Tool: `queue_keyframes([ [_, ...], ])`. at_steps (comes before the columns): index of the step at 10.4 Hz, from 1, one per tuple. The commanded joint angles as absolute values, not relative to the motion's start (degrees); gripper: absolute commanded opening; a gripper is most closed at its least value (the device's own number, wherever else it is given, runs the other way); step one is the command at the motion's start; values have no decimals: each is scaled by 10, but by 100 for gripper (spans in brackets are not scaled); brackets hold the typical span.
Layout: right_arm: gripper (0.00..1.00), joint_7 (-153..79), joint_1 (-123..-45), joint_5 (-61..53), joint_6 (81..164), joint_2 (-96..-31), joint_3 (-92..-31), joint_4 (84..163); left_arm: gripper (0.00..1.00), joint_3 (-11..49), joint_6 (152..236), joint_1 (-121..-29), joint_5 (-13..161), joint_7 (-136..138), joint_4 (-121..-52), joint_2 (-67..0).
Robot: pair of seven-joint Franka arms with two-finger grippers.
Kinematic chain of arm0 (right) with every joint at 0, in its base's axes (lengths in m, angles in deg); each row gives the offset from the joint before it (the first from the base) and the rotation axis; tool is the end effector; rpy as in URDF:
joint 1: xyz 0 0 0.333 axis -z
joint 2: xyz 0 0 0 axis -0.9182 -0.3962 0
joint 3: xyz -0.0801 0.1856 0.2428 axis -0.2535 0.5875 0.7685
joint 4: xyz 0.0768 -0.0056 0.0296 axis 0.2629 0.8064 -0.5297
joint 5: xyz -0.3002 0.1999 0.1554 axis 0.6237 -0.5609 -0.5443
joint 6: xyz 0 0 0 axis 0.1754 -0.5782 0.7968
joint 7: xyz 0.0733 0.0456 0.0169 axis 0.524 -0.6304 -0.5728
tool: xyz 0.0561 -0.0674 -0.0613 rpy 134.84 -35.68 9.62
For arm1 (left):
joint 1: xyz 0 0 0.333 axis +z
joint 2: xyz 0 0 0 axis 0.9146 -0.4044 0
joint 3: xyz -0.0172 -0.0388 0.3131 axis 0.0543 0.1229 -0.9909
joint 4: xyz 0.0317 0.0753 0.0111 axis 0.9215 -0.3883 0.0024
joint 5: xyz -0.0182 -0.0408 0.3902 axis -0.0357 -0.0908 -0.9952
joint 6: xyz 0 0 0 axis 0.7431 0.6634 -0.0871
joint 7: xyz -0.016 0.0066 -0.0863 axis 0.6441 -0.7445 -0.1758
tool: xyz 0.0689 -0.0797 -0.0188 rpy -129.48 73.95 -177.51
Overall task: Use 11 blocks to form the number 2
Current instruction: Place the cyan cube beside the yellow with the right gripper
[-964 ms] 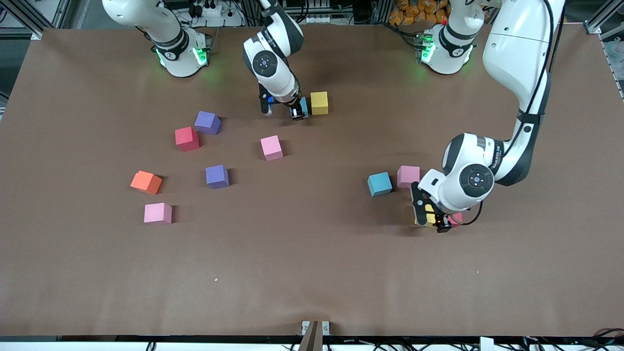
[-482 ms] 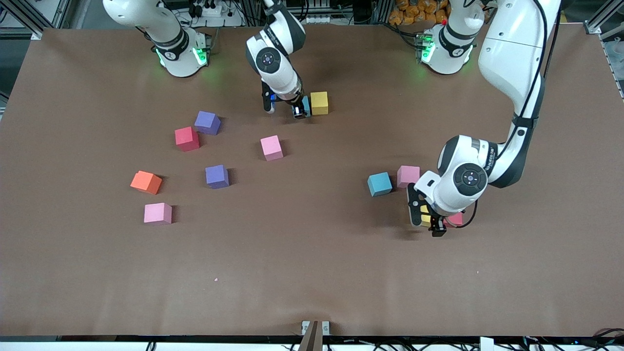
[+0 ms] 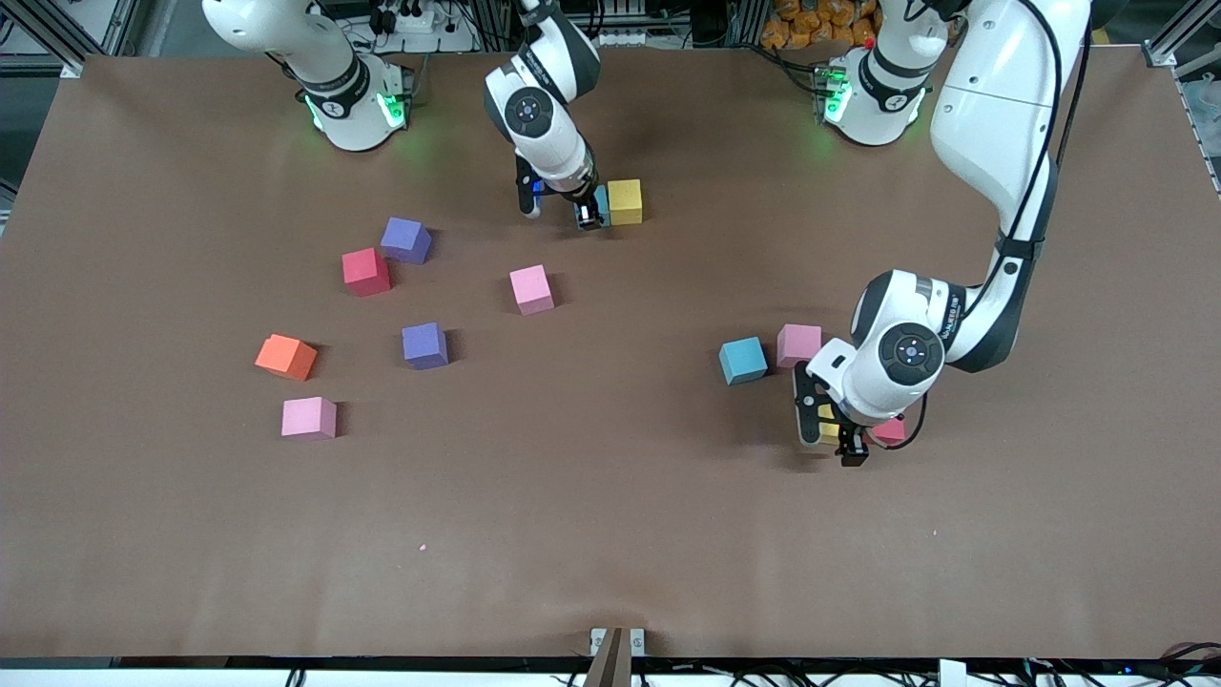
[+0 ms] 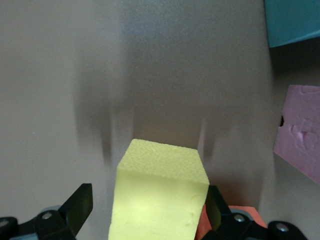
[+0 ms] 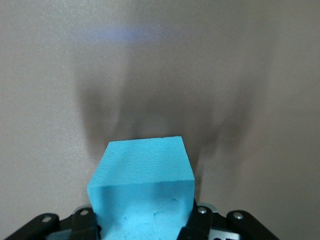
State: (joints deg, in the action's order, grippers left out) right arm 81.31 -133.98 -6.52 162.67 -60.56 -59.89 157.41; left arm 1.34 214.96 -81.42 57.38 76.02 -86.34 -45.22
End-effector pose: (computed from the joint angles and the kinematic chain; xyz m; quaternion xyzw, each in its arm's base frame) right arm 0.2556 0.4554 0.1879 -0.7307 0.6691 0.1328 0.0274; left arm 0.6441 -0.1785 0.2019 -0.7095 0.7035 0.0146 0.0392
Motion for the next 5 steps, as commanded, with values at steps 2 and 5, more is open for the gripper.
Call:
queue_keyframes([
  [2, 36, 858, -1355, -73, 1658, -619, -601, 1575, 77, 12, 2153, -816, 564, 769, -859, -457],
  [5, 100, 861, -1356, -72, 1654, -616, -601, 1575, 24, 13, 2146, -816, 564, 770, -860, -451],
])
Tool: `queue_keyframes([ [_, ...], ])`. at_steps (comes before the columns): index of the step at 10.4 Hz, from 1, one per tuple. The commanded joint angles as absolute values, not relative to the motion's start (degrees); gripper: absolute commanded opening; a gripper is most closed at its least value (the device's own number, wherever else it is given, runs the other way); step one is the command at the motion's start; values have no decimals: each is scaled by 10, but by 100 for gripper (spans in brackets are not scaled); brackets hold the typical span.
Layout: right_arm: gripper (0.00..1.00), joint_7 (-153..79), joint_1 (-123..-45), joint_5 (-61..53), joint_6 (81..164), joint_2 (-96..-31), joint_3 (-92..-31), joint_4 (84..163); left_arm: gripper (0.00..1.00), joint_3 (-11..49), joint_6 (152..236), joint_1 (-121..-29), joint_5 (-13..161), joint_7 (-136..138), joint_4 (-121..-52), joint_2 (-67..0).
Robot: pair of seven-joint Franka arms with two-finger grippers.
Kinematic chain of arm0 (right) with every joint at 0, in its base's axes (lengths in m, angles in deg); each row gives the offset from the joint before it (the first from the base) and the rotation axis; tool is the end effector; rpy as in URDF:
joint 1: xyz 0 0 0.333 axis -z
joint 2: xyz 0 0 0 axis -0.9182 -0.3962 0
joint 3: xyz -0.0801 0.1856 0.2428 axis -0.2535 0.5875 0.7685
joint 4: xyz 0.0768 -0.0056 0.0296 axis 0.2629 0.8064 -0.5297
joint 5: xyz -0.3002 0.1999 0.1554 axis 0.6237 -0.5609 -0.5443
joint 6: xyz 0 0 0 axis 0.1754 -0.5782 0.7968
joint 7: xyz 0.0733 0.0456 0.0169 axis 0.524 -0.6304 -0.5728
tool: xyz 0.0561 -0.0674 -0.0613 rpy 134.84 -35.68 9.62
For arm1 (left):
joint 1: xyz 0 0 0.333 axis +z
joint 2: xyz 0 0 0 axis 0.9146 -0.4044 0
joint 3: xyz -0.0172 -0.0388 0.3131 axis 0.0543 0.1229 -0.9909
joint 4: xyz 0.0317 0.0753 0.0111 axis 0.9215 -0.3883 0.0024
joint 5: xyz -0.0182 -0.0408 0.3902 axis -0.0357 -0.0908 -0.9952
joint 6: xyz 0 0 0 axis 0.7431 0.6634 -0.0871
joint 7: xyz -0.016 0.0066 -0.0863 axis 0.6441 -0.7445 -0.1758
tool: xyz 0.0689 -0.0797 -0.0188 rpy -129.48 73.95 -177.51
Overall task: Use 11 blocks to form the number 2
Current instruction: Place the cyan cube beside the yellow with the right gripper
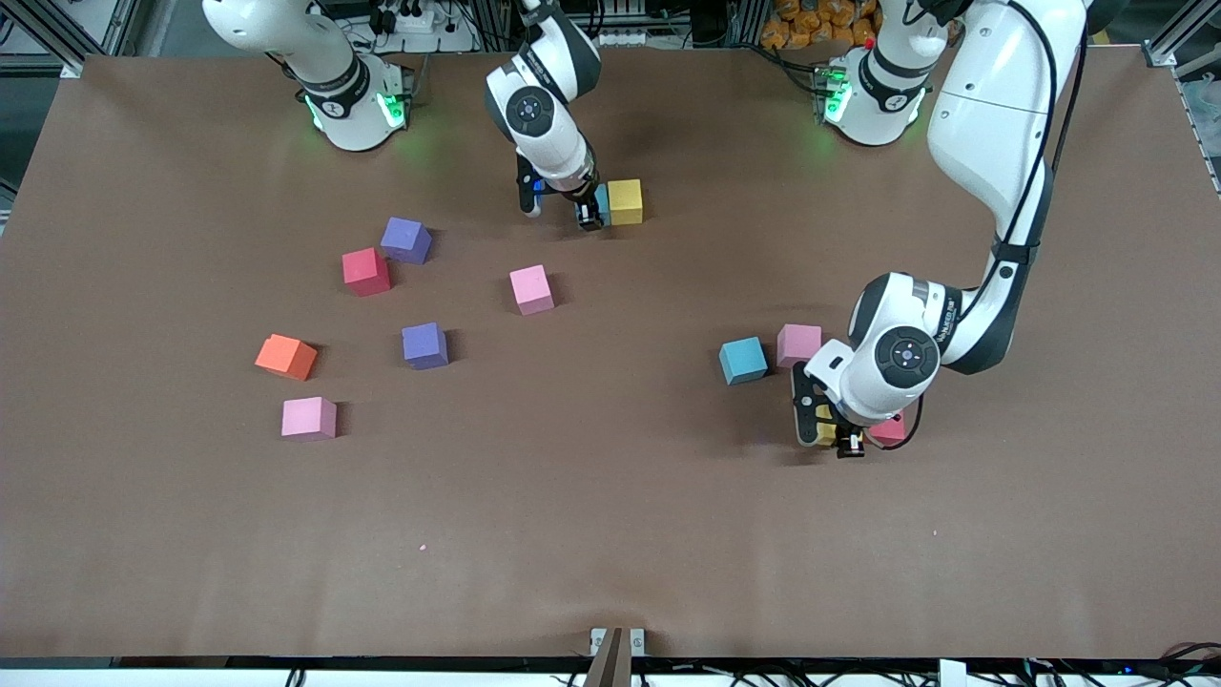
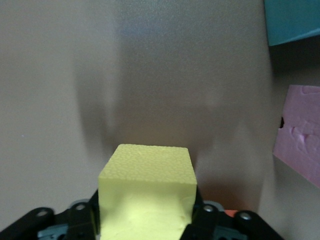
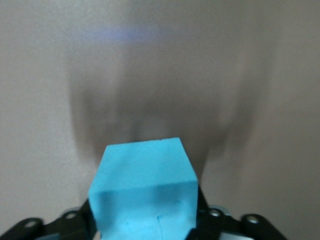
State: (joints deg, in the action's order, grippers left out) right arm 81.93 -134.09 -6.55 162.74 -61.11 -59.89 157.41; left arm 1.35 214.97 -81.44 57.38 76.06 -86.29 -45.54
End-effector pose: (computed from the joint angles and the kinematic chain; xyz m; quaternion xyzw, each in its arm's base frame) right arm 0.2543 0.4546 0.1831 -0.7273 0.6732 0.1313 0.0227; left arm 0.6436 -0.1787 0.1985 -0.7090 0.7040 0.0166 0.0380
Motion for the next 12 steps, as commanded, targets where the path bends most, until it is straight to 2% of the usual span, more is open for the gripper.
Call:
queue_keyframes([
  [1, 100, 861, -1357, -72, 1653, -610, -601, 1576, 22, 22, 2128, -816, 564, 772, -861, -440],
  [3, 100, 858, -1358, -70, 1647, -599, -603, 1578, 17, 49, 2084, -816, 565, 765, -860, -412],
  [7, 100, 854, -1355, -54, 1570, -547, -635, 1580, 17, 101, 1975, -816, 568, 730, -861, -352],
  [12, 100, 792, -1350, 8, 1489, -514, -708, 1579, 19, 197, 1965, -814, 571, 626, -919, -320],
])
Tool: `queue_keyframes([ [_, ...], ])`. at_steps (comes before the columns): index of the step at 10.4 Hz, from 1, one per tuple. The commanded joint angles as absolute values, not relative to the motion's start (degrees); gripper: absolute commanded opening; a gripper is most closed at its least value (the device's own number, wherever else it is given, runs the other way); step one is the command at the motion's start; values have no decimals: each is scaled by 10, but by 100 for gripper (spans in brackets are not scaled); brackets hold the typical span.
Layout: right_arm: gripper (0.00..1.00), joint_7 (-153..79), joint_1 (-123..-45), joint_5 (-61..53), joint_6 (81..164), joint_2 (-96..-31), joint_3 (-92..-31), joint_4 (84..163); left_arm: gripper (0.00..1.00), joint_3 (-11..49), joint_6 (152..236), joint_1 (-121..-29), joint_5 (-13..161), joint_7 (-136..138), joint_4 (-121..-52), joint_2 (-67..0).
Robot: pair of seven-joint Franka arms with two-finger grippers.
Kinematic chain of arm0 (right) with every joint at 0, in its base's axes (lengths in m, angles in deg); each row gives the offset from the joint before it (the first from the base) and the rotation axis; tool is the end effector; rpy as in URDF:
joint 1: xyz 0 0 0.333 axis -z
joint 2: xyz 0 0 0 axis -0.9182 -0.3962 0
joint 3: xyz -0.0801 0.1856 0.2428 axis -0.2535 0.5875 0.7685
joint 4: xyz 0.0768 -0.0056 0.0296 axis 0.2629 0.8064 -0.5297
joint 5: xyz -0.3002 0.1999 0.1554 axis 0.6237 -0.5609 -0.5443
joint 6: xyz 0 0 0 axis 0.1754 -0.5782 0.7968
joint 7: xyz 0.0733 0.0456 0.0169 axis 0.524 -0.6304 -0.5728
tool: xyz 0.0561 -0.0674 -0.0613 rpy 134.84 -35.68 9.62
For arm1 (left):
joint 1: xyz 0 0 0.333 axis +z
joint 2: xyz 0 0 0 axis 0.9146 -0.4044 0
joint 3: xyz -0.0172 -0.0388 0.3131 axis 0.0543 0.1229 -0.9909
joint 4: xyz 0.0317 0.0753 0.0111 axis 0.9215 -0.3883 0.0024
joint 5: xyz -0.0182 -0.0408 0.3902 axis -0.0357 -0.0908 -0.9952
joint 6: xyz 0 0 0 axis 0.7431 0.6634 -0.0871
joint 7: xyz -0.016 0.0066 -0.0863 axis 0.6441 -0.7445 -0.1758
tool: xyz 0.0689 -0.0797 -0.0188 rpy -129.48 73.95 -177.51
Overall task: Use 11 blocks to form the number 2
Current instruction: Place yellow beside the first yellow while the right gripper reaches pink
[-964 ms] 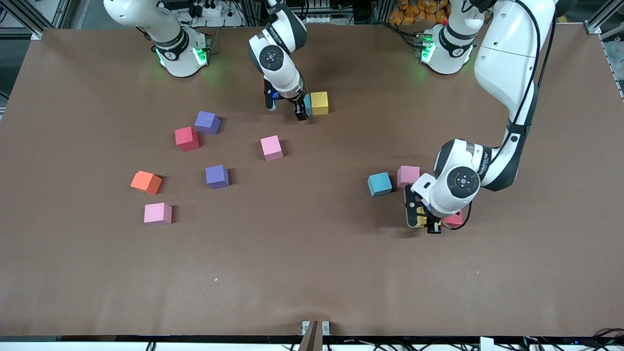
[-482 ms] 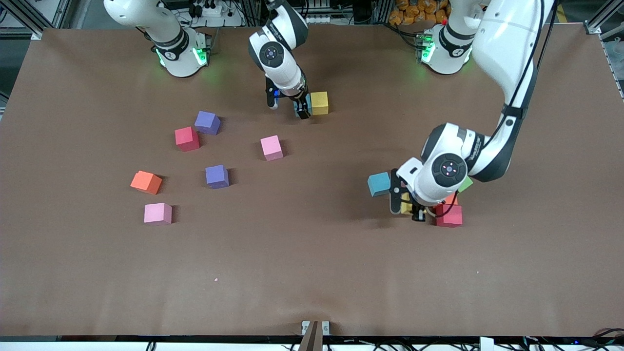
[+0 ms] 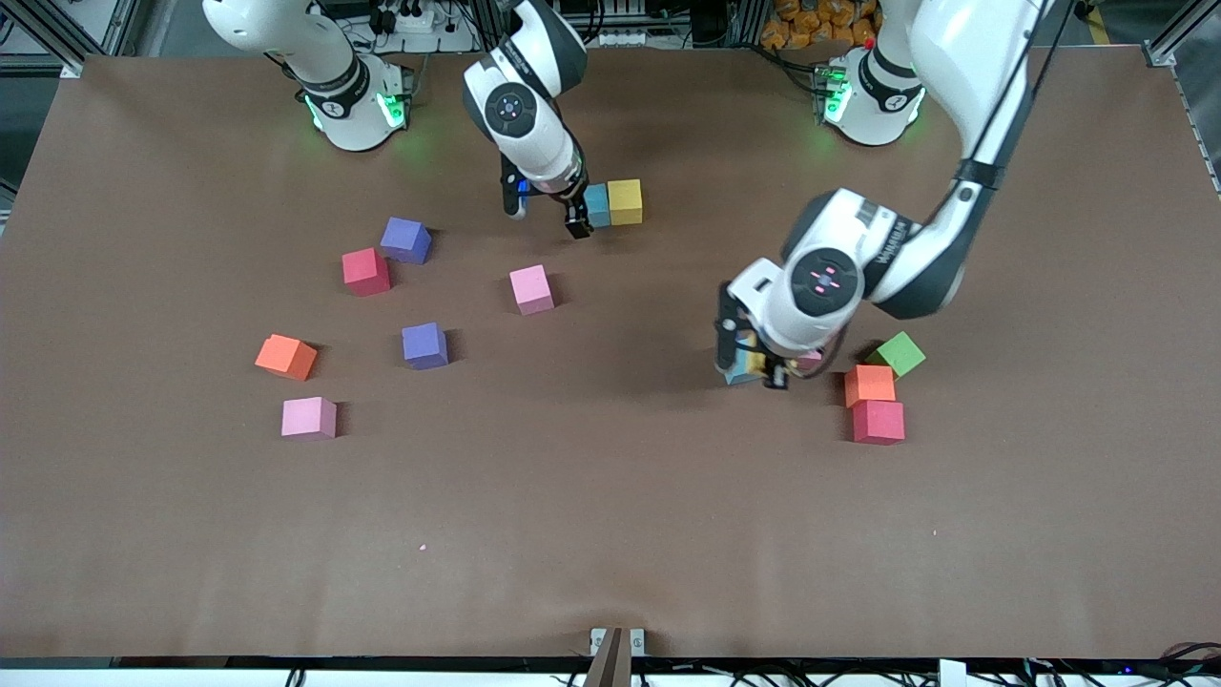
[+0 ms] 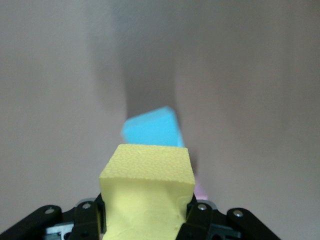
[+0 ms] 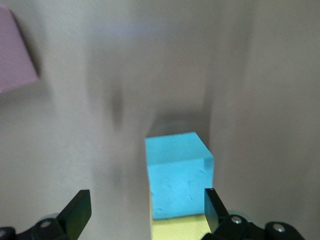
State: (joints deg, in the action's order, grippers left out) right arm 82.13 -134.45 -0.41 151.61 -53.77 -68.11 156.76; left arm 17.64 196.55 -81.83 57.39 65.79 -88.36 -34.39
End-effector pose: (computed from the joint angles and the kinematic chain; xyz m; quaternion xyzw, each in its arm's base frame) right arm 0.3028 0.4299 0.2423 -0.7290 0.6703 0.1384 0.0103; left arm 0.5506 -0.3239 0.2959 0.6834 -0.7267 -0.0638 0.0268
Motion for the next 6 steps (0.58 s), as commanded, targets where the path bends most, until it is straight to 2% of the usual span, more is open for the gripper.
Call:
queue_keyframes([
  [1, 100, 760, -1350, 23, 1453, -506, -738, 1578, 19, 206, 1968, -813, 570, 622, -935, -314],
  [3, 100, 698, -1350, 79, 1398, -479, -809, 1571, 19, 241, 1991, -813, 569, 589, -986, -287],
  [6, 100, 571, -1349, 85, 1325, -483, -917, 1498, 19, 301, 2003, -814, 564, 460, -1022, -279],
])
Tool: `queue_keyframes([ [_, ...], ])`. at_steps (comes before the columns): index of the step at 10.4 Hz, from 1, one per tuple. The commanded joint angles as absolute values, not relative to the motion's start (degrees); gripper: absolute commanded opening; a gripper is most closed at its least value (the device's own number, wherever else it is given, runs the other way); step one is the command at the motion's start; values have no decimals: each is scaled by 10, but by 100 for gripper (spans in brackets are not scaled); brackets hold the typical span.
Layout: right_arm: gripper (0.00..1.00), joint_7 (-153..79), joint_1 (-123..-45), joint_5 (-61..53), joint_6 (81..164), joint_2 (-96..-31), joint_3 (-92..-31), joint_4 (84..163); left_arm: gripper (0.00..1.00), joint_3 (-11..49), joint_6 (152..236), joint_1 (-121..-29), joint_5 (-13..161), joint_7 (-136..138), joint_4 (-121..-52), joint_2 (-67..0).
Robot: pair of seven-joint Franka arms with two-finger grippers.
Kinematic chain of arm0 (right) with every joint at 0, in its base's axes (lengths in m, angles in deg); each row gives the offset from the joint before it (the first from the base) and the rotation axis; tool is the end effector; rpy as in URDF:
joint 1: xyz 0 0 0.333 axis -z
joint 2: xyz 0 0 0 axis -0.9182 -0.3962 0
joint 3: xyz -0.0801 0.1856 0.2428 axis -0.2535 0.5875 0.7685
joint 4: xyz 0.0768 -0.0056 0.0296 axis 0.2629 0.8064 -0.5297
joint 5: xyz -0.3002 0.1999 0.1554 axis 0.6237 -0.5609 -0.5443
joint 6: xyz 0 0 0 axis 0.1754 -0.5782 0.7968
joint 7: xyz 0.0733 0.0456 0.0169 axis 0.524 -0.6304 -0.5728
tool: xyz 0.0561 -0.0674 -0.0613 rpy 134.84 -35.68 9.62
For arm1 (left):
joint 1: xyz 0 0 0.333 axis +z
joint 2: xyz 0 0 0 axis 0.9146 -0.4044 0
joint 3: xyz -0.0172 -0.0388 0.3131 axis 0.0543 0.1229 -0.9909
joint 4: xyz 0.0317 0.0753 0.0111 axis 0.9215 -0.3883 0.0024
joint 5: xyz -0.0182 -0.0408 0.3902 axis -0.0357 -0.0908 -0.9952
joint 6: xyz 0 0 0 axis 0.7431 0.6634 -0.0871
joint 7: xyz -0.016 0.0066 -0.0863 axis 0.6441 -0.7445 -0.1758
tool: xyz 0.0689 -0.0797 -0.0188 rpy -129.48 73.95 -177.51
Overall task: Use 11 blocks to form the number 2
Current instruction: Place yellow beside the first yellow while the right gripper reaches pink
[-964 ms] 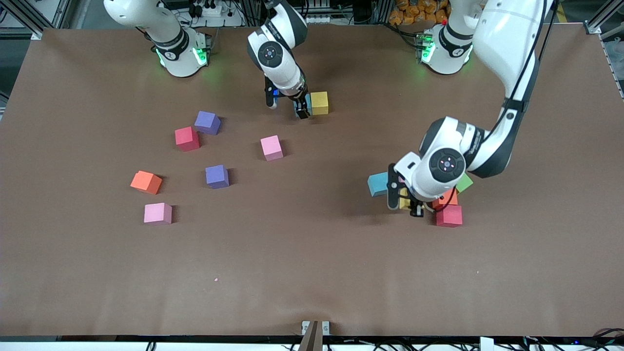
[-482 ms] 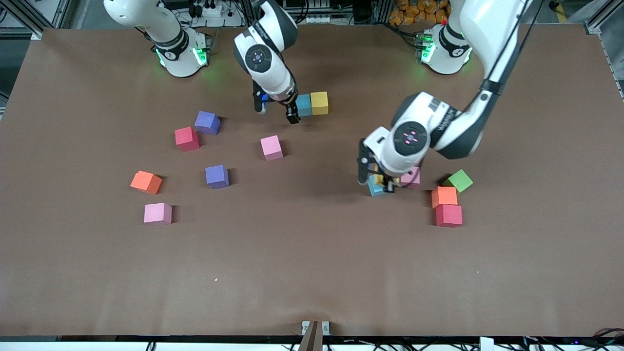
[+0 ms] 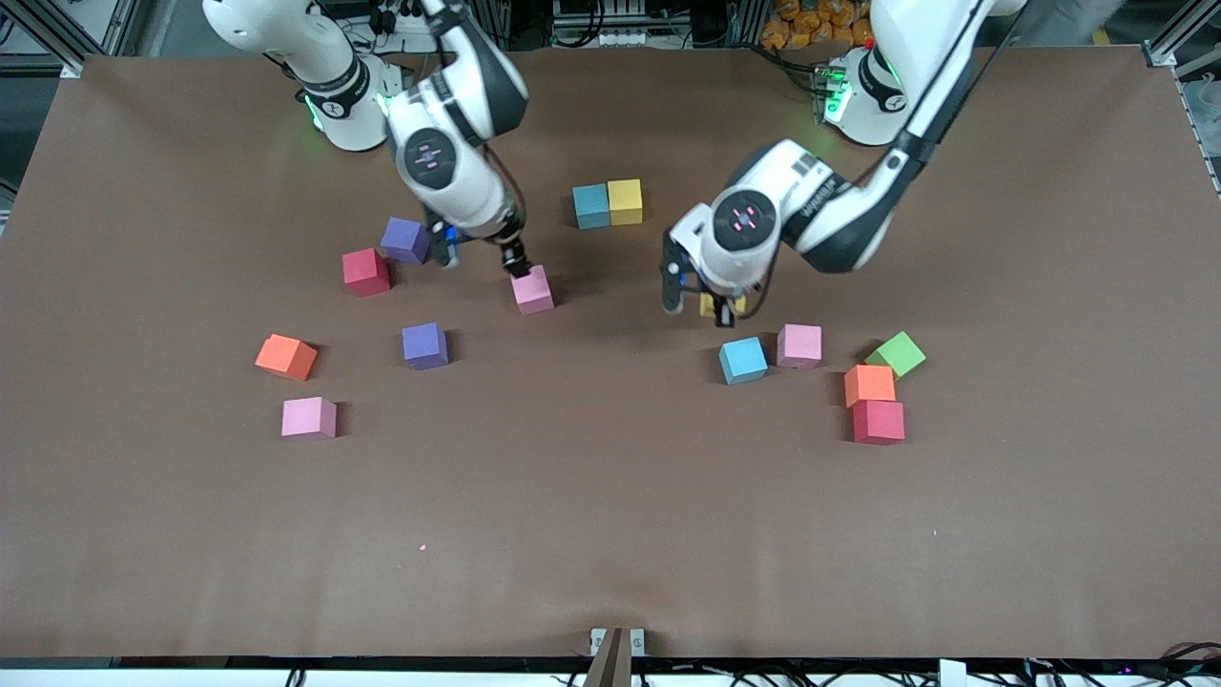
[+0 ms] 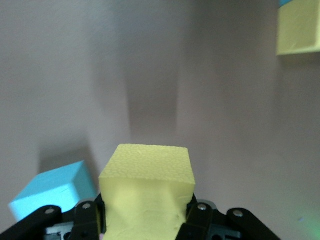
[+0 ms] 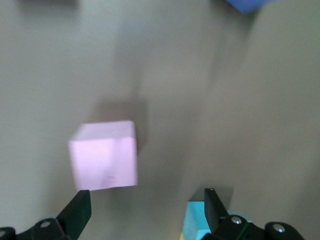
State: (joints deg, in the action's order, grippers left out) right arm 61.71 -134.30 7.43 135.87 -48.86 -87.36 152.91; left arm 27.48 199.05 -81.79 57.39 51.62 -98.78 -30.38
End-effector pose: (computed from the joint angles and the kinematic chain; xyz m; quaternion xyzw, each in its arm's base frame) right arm 0.4191 0.3218 0.3023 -0.7902 0.5984 0.1323 0.0035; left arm 0.4498 -0.3863 0.2795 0.7046 -0.7029 -0.0894 0.0378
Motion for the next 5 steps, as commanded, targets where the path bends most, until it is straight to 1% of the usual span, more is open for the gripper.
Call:
queue_keyframes([
  [1, 100, 539, -1344, 86, 1318, -487, -935, 1485, 19, 319, 2020, -813, 559, 427, -1040, -278],
  [3, 100, 498, -1315, 86, 1311, -487, -936, 1474, 18, 327, 2065, -812, 557, 403, -1081, -273],
  [5, 100, 483, -1300, 87, 1278, -490, -937, 1455, 18, 353, 2082, -815, 545, 336, -1110, -278],
])
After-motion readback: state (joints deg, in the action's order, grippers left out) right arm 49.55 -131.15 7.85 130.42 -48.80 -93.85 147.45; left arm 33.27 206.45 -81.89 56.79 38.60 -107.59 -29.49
